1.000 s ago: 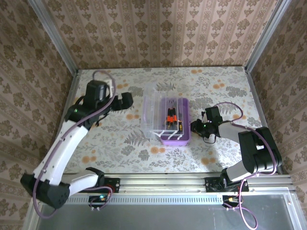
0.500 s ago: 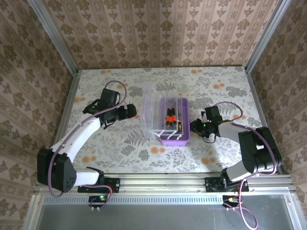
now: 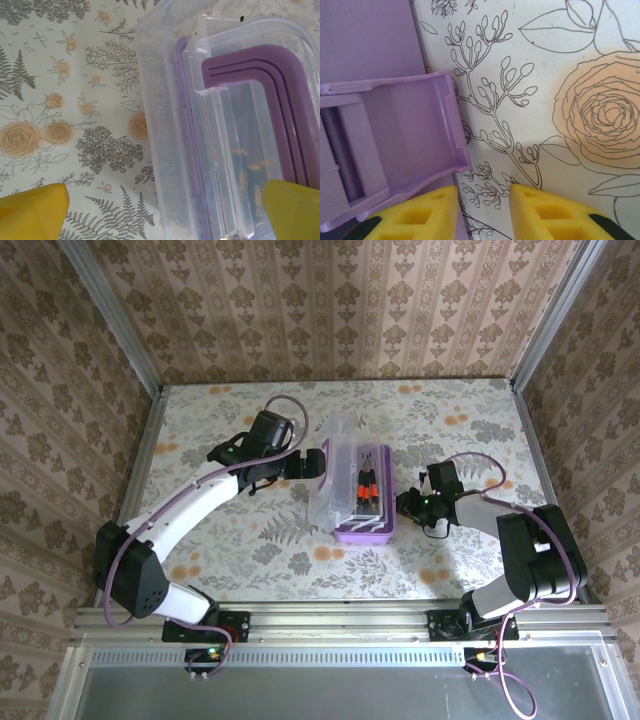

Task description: Pack the tool kit

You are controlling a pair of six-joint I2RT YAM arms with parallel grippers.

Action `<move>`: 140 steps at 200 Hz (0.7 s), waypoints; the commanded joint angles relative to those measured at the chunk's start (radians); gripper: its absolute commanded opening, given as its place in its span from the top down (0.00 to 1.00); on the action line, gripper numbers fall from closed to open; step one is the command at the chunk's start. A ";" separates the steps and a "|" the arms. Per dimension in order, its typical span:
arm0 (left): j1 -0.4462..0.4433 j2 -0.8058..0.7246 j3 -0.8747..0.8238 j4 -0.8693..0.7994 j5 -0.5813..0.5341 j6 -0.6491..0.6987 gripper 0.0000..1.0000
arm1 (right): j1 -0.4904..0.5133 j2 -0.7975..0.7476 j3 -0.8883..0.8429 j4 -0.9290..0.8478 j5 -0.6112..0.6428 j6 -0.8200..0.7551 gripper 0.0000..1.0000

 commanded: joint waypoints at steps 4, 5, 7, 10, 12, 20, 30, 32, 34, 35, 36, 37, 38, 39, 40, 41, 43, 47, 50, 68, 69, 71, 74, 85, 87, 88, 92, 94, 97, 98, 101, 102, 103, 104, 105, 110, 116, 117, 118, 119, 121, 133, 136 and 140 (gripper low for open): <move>-0.014 0.035 0.042 0.002 -0.001 0.015 0.00 | 0.012 -0.004 -0.004 0.025 -0.053 0.001 0.65; -0.016 0.037 0.042 0.002 -0.001 0.015 0.00 | 0.013 -0.005 -0.003 0.025 -0.053 0.002 0.65; -0.018 0.038 0.045 0.002 0.000 0.016 0.00 | 0.013 -0.005 -0.004 0.025 -0.053 0.001 0.65; -0.020 0.043 0.046 0.001 0.001 0.017 0.00 | 0.013 -0.006 -0.005 0.026 -0.054 0.001 0.65; -0.021 0.046 0.047 0.000 0.002 0.018 0.00 | 0.013 -0.005 -0.005 0.026 -0.054 0.001 0.65; -0.025 0.055 0.052 -0.004 0.001 0.021 0.00 | 0.013 -0.007 -0.007 0.025 -0.054 0.000 0.65; -0.026 0.064 0.055 -0.009 0.001 0.020 0.00 | 0.014 -0.010 -0.008 0.021 -0.054 -0.002 0.65; -0.026 0.065 0.055 -0.009 0.000 0.020 0.00 | 0.013 -0.010 -0.008 0.022 -0.053 -0.002 0.65; -0.025 0.066 0.055 -0.009 0.001 0.020 0.00 | 0.012 -0.011 -0.008 0.022 -0.053 -0.003 0.65; -0.026 0.066 0.054 -0.009 0.002 0.020 0.00 | 0.012 -0.012 -0.008 0.022 -0.053 -0.003 0.65; -0.026 0.066 0.054 -0.009 0.002 0.020 0.00 | 0.012 -0.012 -0.008 0.020 -0.053 -0.004 0.65; -0.026 0.067 0.054 -0.009 0.002 0.019 0.00 | 0.012 -0.013 -0.008 0.020 -0.053 -0.004 0.65; -0.026 0.067 0.054 -0.009 0.002 0.020 0.00 | 0.012 -0.013 -0.009 0.020 -0.053 -0.004 0.65; -0.026 0.068 0.054 -0.009 0.002 0.019 0.00 | 0.013 -0.013 -0.008 0.020 -0.052 -0.005 0.65; -0.026 0.068 0.054 -0.009 0.002 0.019 0.00 | 0.013 -0.013 -0.008 0.020 -0.052 -0.005 0.65; -0.026 0.068 0.054 -0.009 0.002 0.019 0.00 | 0.013 -0.013 -0.008 0.019 -0.052 -0.005 0.65; -0.026 0.069 0.054 -0.008 0.002 0.017 0.00 | 0.013 -0.014 -0.008 0.018 -0.052 -0.006 0.65; -0.028 0.069 0.054 -0.009 0.002 0.016 0.00 | 0.013 -0.016 -0.009 0.015 -0.052 -0.008 0.65; -0.026 0.068 0.054 -0.009 0.002 0.017 0.00 | 0.012 -0.017 -0.009 0.014 -0.050 -0.008 0.65; -0.026 0.064 0.055 -0.010 0.002 0.017 0.00 | 0.013 -0.023 -0.007 0.005 -0.047 -0.012 0.65; -0.026 0.063 0.056 -0.010 0.001 0.017 0.00 | 0.013 -0.024 -0.007 0.005 -0.047 -0.012 0.65; -0.027 0.062 0.055 -0.010 0.000 0.017 0.00 | 0.013 -0.024 -0.007 0.005 -0.047 -0.012 0.65; -0.027 0.061 0.055 -0.010 0.000 0.018 0.00 | 0.012 -0.024 -0.006 0.004 -0.047 -0.013 0.65; -0.026 0.058 0.054 -0.012 -0.002 0.020 0.00 | 0.012 -0.028 -0.004 0.001 -0.046 -0.012 0.65; -0.026 0.056 0.054 -0.012 -0.001 0.021 0.00 | 0.012 -0.028 -0.004 0.000 -0.046 -0.012 0.65; -0.026 0.057 0.054 -0.012 -0.002 0.021 0.00 | 0.013 -0.029 -0.003 0.000 -0.046 -0.012 0.65; -0.027 0.054 0.054 -0.011 -0.002 0.020 0.00 | 0.013 -0.030 -0.003 0.000 -0.046 -0.012 0.65; -0.026 0.055 0.054 -0.013 -0.001 0.022 0.00 | 0.012 -0.030 -0.002 -0.001 -0.046 -0.012 0.65; -0.026 0.053 0.053 -0.013 -0.001 0.023 0.00 | 0.013 -0.029 -0.001 -0.002 -0.047 -0.012 0.65; -0.026 0.053 0.053 -0.013 0.000 0.023 0.00 | 0.012 -0.030 -0.001 -0.002 -0.046 -0.012 0.65; -0.026 0.053 0.053 -0.013 0.000 0.023 0.00 | 0.012 -0.031 -0.001 -0.003 -0.046 -0.012 0.65; -0.026 0.054 0.052 -0.013 0.001 0.024 0.00 | 0.013 -0.032 -0.001 -0.003 -0.046 -0.012 0.65; -0.026 0.054 0.053 -0.013 0.001 0.024 0.00 | 0.013 -0.032 0.000 -0.003 -0.047 -0.012 0.65; -0.026 0.054 0.052 -0.013 0.002 0.024 0.00 | 0.012 -0.032 0.001 -0.003 -0.046 -0.012 0.65; -0.027 0.053 0.051 -0.013 0.002 0.023 0.00 | 0.012 -0.033 0.001 -0.003 -0.046 -0.012 0.65; -0.027 0.054 0.050 -0.013 0.002 0.024 0.00 | 0.012 -0.035 0.001 -0.006 -0.046 -0.011 0.65; -0.027 0.054 0.048 -0.013 0.003 0.025 0.00 | 0.012 -0.038 0.002 -0.009 -0.045 -0.012 0.65; -0.027 0.054 0.047 -0.013 0.003 0.024 0.00 | 0.013 -0.039 0.002 -0.009 -0.044 -0.012 0.65; -0.027 0.054 0.046 -0.013 0.003 0.024 0.00 | 0.013 -0.039 0.003 -0.010 -0.044 -0.012 0.65; -0.026 0.054 0.046 -0.013 0.003 0.024 0.00 | 0.012 -0.040 0.003 -0.011 -0.044 -0.012 0.65; -0.027 0.054 0.045 -0.013 0.004 0.024 0.00 | 0.013 -0.040 0.004 -0.012 -0.044 -0.012 0.65; -0.027 0.053 0.038 -0.012 0.008 0.025 0.00 | 0.012 -0.051 0.007 -0.024 -0.039 -0.015 0.65; -0.027 0.053 0.036 -0.011 0.010 0.025 0.00 | 0.011 -0.055 0.006 -0.026 -0.038 -0.016 0.65; -0.026 0.054 0.034 -0.010 0.012 0.024 0.00 | 0.012 -0.059 0.008 -0.031 -0.035 -0.018 0.64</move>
